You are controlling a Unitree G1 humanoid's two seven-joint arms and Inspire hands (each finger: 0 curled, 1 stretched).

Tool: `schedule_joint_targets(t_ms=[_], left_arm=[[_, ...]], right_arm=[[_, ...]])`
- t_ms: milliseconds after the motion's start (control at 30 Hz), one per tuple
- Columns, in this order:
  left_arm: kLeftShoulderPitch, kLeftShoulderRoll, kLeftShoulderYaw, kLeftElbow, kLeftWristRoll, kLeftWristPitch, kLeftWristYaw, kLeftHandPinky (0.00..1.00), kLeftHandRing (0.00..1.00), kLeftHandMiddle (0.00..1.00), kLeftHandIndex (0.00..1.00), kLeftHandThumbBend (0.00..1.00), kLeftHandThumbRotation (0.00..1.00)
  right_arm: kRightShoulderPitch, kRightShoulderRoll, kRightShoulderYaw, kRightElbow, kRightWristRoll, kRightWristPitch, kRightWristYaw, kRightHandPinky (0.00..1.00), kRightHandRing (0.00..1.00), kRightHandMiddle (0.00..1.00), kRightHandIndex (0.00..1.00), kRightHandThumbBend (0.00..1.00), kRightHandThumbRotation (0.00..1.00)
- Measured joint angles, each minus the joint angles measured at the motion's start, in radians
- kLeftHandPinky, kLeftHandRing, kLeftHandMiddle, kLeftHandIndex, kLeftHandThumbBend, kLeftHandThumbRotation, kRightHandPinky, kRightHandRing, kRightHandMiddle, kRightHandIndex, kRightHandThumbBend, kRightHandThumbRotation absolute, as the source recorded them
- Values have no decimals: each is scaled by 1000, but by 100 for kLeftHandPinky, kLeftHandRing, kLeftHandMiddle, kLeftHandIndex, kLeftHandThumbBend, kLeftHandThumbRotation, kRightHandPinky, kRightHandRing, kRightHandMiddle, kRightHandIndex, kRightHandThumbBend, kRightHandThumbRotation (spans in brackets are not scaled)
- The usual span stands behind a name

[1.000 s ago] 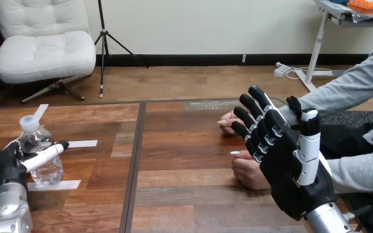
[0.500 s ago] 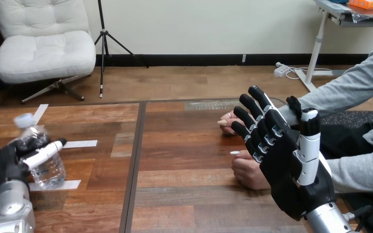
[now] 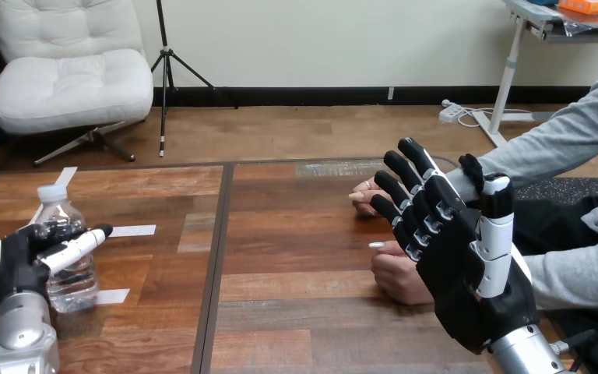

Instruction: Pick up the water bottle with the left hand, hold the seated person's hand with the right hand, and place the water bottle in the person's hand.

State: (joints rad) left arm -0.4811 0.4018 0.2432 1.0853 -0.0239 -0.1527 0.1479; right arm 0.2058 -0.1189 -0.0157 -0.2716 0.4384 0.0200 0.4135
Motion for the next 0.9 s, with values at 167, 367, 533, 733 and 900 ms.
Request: schedule_joint_targets(t_ms=[167, 367, 533, 733, 900], left_arm=[[2, -1, -1, 0, 3, -4, 5, 34, 41, 46, 47, 68, 0], [5, 0, -7, 0, 19, -13, 18, 35, 41, 46, 47, 69, 0], [8, 0, -18, 0, 35, -25, 28, 35, 41, 46, 47, 71, 0], [11, 0, -29, 0, 42, -36, 37, 36, 42, 46, 47, 72, 0], [13, 0, -37, 0, 61, -46, 51, 37, 42, 47, 47, 74, 0]], right_arm=[[0, 0, 0, 0, 0, 0, 0, 100, 100, 100, 100, 90, 100], [0, 1, 0, 0, 0, 0, 0, 100, 100, 100, 100, 89, 100], [0, 1, 0, 0, 0, 0, 0, 100, 100, 100, 100, 88, 100], [0, 1, 0, 0, 0, 0, 0, 100, 100, 100, 100, 88, 100], [0, 1, 0, 0, -1, 0, 0, 100, 100, 100, 100, 88, 100]])
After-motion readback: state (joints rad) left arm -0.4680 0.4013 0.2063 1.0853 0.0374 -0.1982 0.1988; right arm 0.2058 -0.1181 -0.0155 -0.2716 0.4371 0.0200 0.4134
